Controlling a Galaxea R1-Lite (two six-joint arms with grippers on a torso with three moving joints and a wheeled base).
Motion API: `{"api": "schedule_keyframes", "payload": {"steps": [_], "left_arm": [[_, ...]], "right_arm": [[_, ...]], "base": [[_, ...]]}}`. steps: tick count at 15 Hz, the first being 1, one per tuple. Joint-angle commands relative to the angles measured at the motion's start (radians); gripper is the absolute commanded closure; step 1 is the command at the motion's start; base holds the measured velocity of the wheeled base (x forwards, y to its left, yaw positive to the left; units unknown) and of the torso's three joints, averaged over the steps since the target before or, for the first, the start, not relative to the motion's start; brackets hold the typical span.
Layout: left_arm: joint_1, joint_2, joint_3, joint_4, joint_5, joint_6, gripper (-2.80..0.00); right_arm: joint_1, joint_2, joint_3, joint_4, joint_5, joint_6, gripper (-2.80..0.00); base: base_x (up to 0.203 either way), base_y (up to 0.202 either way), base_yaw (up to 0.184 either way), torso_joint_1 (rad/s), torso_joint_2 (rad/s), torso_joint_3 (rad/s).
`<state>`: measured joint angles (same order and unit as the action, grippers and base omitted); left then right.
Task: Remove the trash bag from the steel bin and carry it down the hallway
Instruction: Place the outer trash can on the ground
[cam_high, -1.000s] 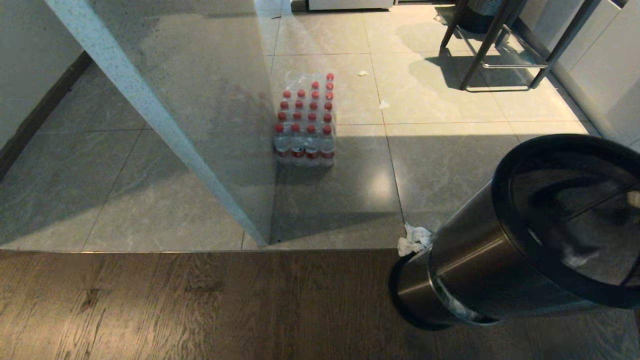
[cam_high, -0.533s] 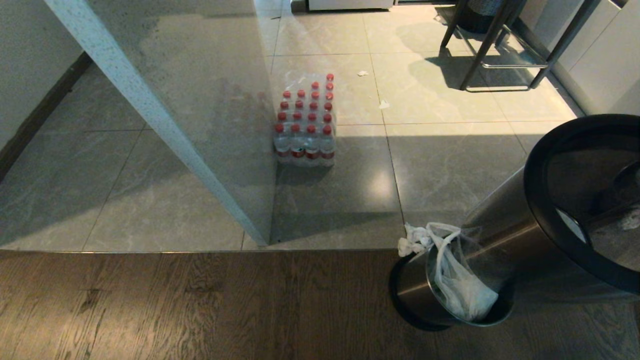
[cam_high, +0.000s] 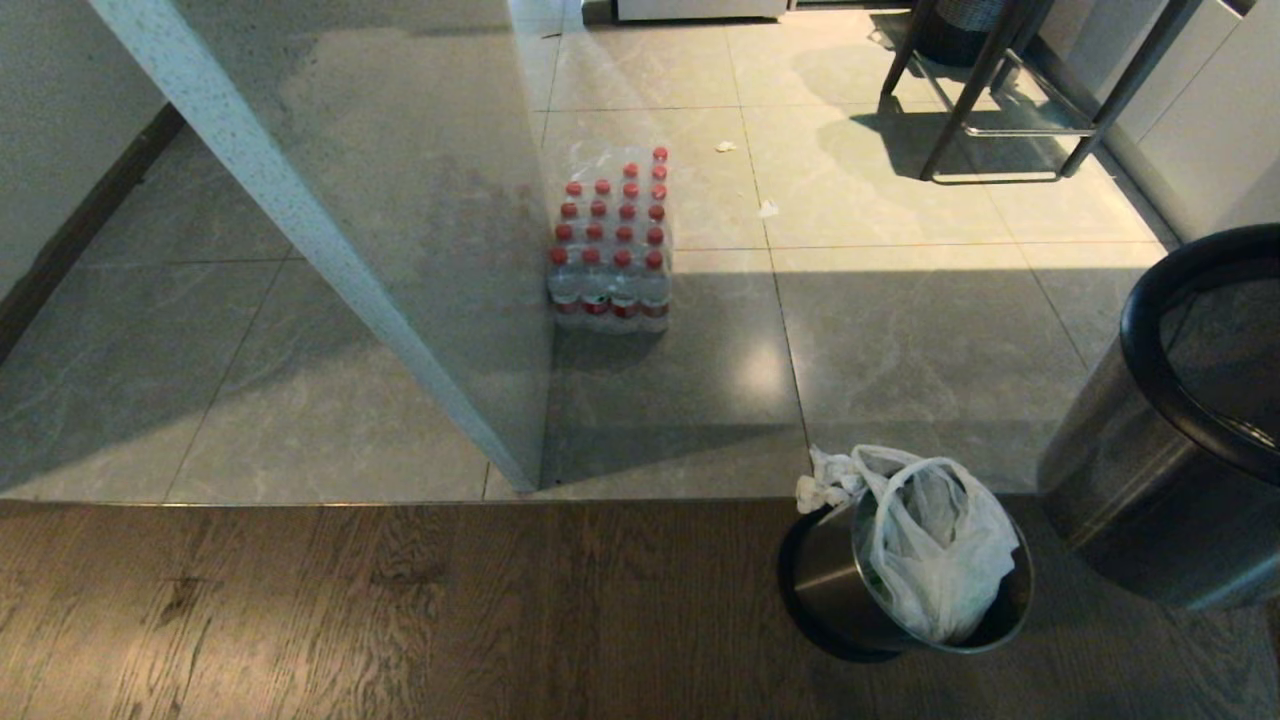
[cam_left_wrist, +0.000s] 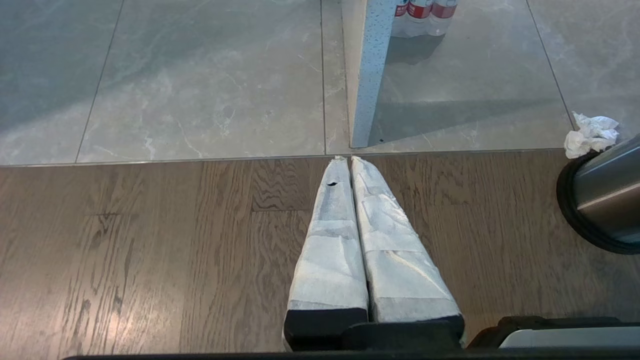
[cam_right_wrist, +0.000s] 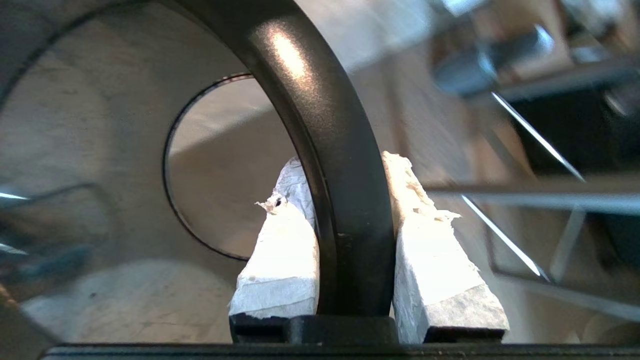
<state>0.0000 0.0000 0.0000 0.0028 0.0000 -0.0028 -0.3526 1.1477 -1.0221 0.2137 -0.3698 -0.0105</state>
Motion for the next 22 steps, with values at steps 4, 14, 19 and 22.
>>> {"api": "schedule_keyframes", "payload": {"steps": [4,14,19,22], "left_arm": [[0.000,0.000,0.000,0.000,0.000,0.000,0.00],[0.000,0.000,0.000,0.000,0.000,0.000,0.00],[0.000,0.000,0.000,0.000,0.000,0.000,0.00],[0.000,0.000,0.000,0.000,0.002,0.000,0.00]], "right_arm": [[-0.113,0.222,0.046,-0.131,0.007,0.074,0.00],[-0.132,0.857,0.150,-0.899,0.174,0.076,0.00],[-0.223,1.012,0.119,-1.008,0.243,0.052,0.00],[-0.269,1.063,0.096,-1.027,0.317,0.049,0.00]], "base": [[0.000,0.000,0.000,0.000,0.00,0.000],[0.000,0.000,0.000,0.000,0.00,0.000],[0.000,0.000,0.000,0.000,0.00,0.000],[0.000,0.000,0.000,0.000,0.00,0.000]]}}
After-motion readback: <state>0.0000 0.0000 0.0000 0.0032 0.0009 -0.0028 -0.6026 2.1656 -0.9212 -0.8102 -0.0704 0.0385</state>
